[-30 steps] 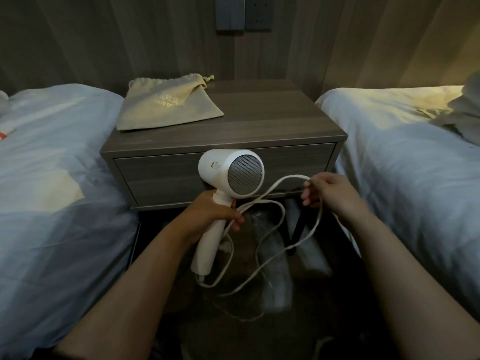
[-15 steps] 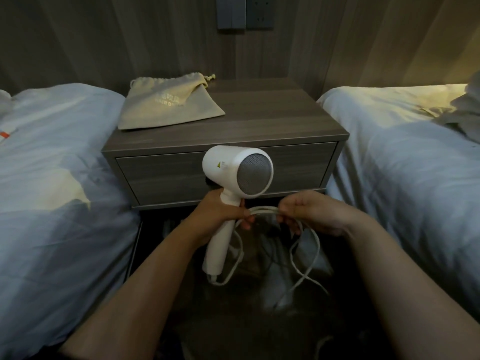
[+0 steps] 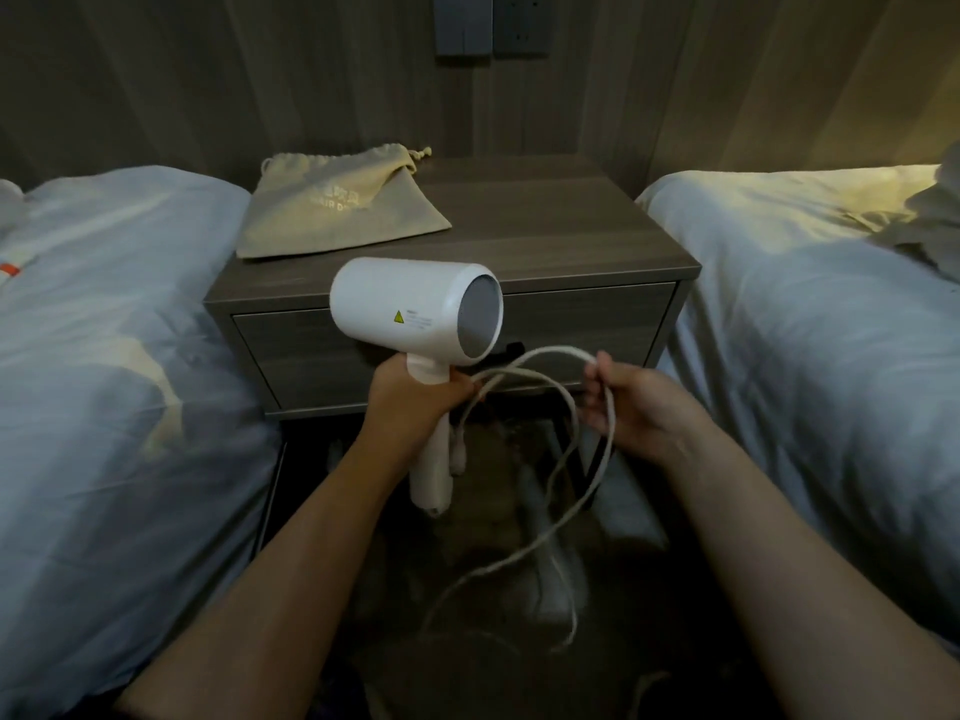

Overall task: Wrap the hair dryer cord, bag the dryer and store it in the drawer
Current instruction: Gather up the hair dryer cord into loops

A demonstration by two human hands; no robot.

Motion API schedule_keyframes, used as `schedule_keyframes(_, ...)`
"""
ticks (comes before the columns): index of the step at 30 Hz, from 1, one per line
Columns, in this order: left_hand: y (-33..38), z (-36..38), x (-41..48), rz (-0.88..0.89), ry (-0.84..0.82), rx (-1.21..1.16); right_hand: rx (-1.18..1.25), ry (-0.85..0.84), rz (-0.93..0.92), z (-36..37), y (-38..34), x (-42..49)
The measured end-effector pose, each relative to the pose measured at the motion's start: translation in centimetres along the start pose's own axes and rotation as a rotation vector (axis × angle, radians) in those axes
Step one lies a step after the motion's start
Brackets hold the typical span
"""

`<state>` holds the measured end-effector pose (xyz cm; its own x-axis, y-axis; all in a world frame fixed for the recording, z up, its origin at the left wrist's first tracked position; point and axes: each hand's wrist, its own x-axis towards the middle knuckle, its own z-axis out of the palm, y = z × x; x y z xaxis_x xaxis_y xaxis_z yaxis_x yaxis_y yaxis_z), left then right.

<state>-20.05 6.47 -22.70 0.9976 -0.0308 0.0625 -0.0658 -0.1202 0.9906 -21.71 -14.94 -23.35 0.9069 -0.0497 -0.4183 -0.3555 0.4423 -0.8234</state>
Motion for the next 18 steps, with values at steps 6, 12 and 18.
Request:
schedule_keyframes(6, 0.4, -1.4, 1.1, -0.088, 0.066, -0.132, 0.023, 0.209, -0.365, -2.4, -3.1, -0.9)
schedule_keyframes(12, 0.4, -2.2, 1.4, -0.085, 0.117, -0.171, -1.472, 0.49, -0.366, -4.4, -3.2, -1.2)
schedule_keyframes(18, 0.9, -1.6, 0.7, -0.074, -0.061, -0.115, -1.699, 0.247, -0.178, -3.0, -1.1, -0.6)
